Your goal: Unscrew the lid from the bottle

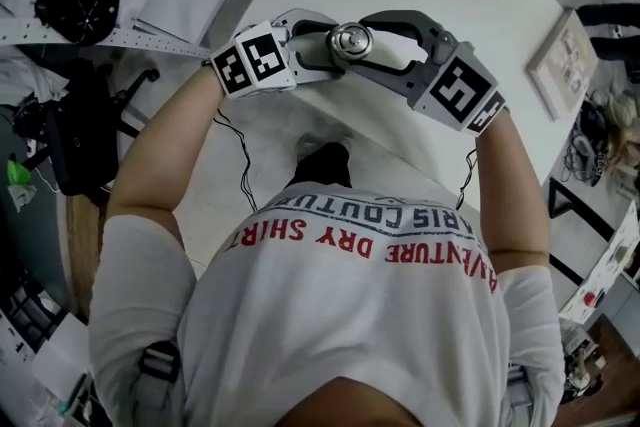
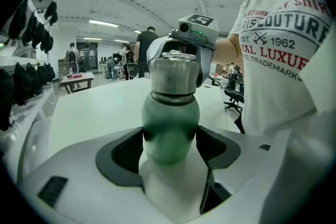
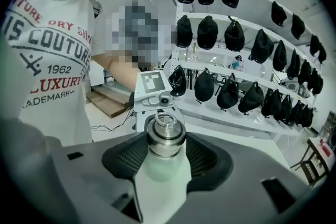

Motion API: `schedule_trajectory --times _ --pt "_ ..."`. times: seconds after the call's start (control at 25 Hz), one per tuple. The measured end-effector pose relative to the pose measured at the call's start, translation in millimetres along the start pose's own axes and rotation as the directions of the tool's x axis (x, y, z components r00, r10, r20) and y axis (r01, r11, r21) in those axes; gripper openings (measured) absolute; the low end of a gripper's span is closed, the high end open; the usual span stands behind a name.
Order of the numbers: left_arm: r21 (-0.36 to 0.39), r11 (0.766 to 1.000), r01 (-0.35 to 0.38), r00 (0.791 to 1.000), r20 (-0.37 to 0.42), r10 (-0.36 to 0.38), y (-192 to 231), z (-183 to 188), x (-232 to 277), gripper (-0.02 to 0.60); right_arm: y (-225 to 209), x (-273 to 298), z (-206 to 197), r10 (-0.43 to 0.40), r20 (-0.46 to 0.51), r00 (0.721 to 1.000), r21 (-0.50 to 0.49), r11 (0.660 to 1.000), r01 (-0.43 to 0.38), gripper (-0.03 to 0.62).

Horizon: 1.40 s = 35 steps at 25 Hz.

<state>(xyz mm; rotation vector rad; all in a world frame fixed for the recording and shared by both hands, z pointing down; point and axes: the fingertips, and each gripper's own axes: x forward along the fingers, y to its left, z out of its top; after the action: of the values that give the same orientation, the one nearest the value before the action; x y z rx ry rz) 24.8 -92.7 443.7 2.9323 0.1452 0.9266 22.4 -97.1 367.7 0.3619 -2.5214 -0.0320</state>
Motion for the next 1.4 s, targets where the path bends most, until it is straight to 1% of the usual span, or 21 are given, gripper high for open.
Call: schedule_trajectory --times 0.16,0.32,0.4,0.48,0.52,0.56,0.6,0.72,0.84,0.92,1.04,1.16,1.28,1.4 --pt "0.0 1.0 0.007 1.0 0.011 -0.007 0.2 -0.8 0.2 0.334 0.5 1.4 0.0 0.042 -0.026 0.999 -0.036 0.998 -0.042 0.229" --pt "0.003 1.0 0.011 1.0 0.009 -0.011 0.4 -0.9 1.0 0.334 1.1 2.0 0.1 0.073 -0.029 0.997 -0.05 0.996 -0.075 0.23" --pt "0.001 1.0 0.011 1.0 0.006 -0.011 -0.2 -0.6 1.2 0.334 1.4 1.6 0.5 0.076 -0.025 0.997 -0.048 0.996 -0.077 0.23" --pt "-0.003 1.0 0.006 1.0 0.004 -0.006 -0.5 -0.7 1.4 0.334 1.3 1.9 0.5 0.065 -0.013 0.998 -0.02 0.998 -0.065 0.233" --pt "-0.003 1.0 0.002 1.0 0.002 -0.002 -0.2 -0.8 1.4 0.334 0.7 2.4 0.5 0.051 -0.003 0.999 0.006 0.999 -0.051 0.24" --pt "-0.005 1.0 -0.004 1.0 0.001 0.004 0.2 -0.9 1.4 0.334 -0.3 2.6 0.8 0.03 0.01 1.0 0.041 0.999 -0.03 0.284" --pt "-0.009 1.0 -0.011 1.0 0.001 0.011 0.3 -0.9 1.4 0.334 -1.4 2.3 1.7 0.001 0.026 1.0 0.081 0.997 -0.003 0.299" --pt "-0.046 0.998 -0.043 0.999 0.016 0.044 0.4 0.5 1.8 0.334 -5.3 -1.8 3.6 -0.102 0.069 0.992 0.208 0.974 0.085 0.303" --pt "-0.098 0.99 -0.096 0.995 0.027 0.099 0.2 0.6 2.2 0.334 -6.2 -2.2 1.1 -0.191 0.074 0.979 0.281 0.946 0.164 0.302" --pt "-0.127 0.982 -0.142 0.989 0.024 0.146 -0.9 1.1 3.8 0.334 -5.3 -2.9 -1.5 -0.236 0.064 0.97 0.3 0.931 0.207 0.302" --pt "-0.169 0.962 -0.212 0.976 0.021 0.219 -1.9 1.2 4.5 0.334 -4.6 -4.3 -2.2 -0.279 0.061 0.958 0.326 0.913 0.245 0.302" --pt "-0.211 0.941 -0.265 0.96 0.032 0.277 -0.8 1.4 4.7 0.334 -2.1 -2.7 -4.9 -0.305 0.048 0.951 0.31 0.91 0.276 0.302" --pt "-0.262 0.91 -0.322 0.937 0.049 0.346 0.0 3.6 5.7 0.334 1.1 -0.1 -5.2 -0.327 0.046 0.944 0.281 0.911 0.302 0.302" --pt "-0.293 0.877 -0.382 0.912 0.037 0.409 -0.2 3.8 7.9 0.334 0.9 3.1 -3.3 -0.358 0.057 0.932 0.278 0.902 0.33 0.302"
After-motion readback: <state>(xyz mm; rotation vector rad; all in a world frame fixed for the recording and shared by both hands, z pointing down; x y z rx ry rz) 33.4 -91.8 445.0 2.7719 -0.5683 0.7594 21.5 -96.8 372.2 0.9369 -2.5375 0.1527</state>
